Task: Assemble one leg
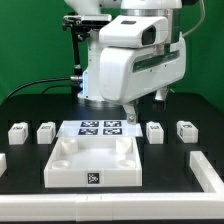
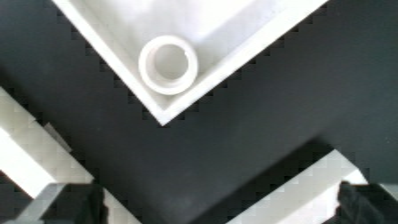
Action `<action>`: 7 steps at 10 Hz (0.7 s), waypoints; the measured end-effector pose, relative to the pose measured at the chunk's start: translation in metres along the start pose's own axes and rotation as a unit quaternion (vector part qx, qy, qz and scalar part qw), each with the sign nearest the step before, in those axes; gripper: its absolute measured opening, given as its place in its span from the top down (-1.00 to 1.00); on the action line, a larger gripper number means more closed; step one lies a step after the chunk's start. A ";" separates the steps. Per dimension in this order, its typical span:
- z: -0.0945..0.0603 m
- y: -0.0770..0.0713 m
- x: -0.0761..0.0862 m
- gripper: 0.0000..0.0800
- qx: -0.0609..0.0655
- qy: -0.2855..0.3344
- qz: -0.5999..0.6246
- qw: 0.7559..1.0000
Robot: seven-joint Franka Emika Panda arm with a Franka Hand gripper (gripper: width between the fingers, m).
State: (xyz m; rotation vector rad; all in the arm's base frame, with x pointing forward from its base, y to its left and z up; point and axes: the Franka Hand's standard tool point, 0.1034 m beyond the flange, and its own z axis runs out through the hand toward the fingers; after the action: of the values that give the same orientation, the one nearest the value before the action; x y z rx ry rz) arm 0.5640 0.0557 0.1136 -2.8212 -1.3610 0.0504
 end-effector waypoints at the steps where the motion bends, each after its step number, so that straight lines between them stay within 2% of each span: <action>1: 0.000 0.000 0.000 -0.62 0.000 0.000 0.000 1.000; 7: 0.000 0.000 0.000 -0.62 0.000 0.000 0.000 1.000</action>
Offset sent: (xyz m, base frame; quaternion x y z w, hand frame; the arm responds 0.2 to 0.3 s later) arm 0.0000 0.0000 0.0000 0.0000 0.0000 0.0000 1.0000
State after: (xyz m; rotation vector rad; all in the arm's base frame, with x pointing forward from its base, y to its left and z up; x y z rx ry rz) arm 0.5639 0.0557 0.1135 -2.8212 -1.3609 0.0507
